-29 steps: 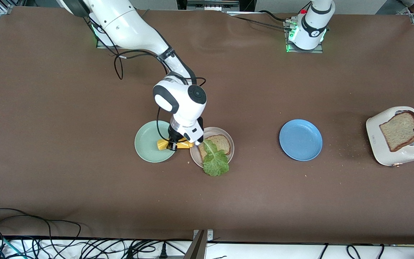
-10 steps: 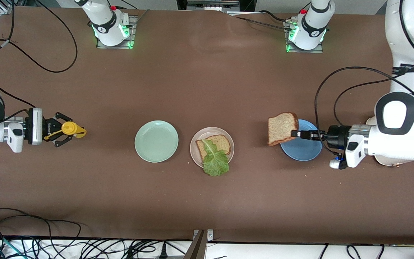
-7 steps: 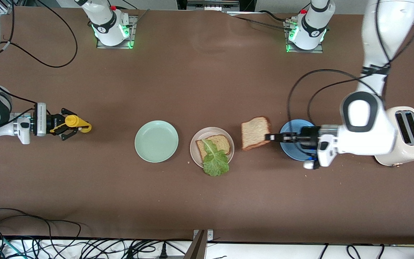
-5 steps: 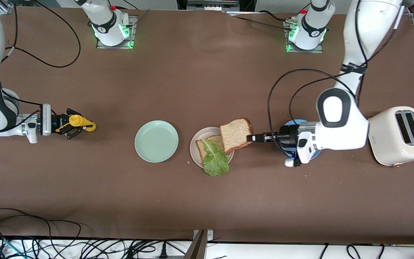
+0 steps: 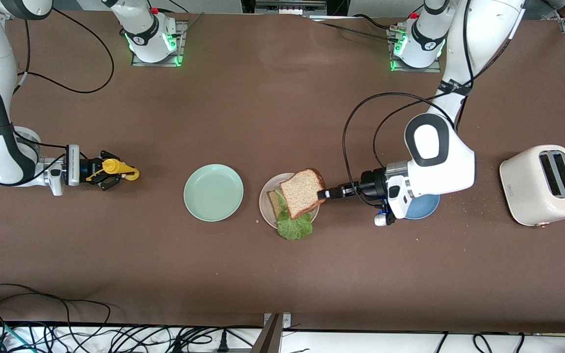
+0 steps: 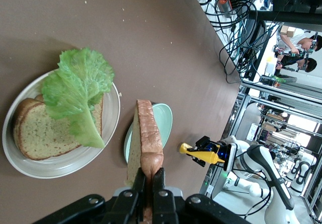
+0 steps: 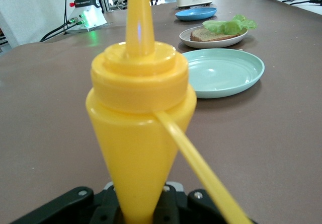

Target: Make sandwich on beige plate with both arms

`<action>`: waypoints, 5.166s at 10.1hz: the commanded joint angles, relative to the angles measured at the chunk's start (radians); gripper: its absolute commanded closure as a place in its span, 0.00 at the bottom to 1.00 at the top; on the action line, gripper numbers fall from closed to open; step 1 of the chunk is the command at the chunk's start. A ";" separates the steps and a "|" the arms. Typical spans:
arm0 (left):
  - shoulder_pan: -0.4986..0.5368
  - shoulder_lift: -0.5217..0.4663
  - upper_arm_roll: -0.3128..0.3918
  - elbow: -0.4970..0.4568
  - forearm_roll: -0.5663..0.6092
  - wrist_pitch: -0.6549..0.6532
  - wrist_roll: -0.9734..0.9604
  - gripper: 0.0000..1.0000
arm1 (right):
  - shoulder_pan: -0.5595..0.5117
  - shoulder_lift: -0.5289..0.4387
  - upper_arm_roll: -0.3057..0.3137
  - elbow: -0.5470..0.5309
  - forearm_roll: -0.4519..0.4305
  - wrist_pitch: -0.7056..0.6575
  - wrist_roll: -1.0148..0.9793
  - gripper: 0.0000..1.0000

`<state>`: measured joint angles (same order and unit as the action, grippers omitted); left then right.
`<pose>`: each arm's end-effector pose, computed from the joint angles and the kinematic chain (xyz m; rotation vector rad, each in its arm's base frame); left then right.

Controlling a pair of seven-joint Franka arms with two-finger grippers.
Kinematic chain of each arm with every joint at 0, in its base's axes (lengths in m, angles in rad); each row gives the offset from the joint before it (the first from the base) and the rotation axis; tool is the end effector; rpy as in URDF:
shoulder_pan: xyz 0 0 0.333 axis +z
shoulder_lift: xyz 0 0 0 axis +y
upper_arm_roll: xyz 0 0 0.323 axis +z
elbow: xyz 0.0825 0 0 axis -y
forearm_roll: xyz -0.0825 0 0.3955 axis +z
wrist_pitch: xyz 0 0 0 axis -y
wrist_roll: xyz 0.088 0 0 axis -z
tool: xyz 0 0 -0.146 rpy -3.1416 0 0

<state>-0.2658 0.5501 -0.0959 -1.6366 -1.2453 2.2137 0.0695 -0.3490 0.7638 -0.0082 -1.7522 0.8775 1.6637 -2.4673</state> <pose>0.6621 -0.3063 0.3007 2.0761 0.4131 -0.1581 0.5703 -0.1002 0.1030 -1.4755 -1.5345 -0.7556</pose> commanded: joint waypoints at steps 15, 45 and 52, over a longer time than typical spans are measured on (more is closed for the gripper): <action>-0.162 0.142 -0.011 0.000 -0.132 0.305 0.114 1.00 | -0.039 -0.004 -0.071 0.056 -0.046 0.019 -0.006 0.23; 0.143 -0.571 0.324 -0.460 1.274 -0.073 0.171 0.00 | 0.374 -0.385 -0.121 0.520 -0.851 -0.279 2.513 0.00; 0.197 -0.562 0.253 -0.120 1.262 -0.431 0.121 0.00 | 0.387 -0.394 -0.113 0.520 -0.842 -0.291 2.622 0.00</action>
<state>-0.0857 -0.0340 0.2146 -1.8468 -0.0012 1.8487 0.2052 0.0340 0.4002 -0.1269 -1.2149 0.0428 1.3838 0.1422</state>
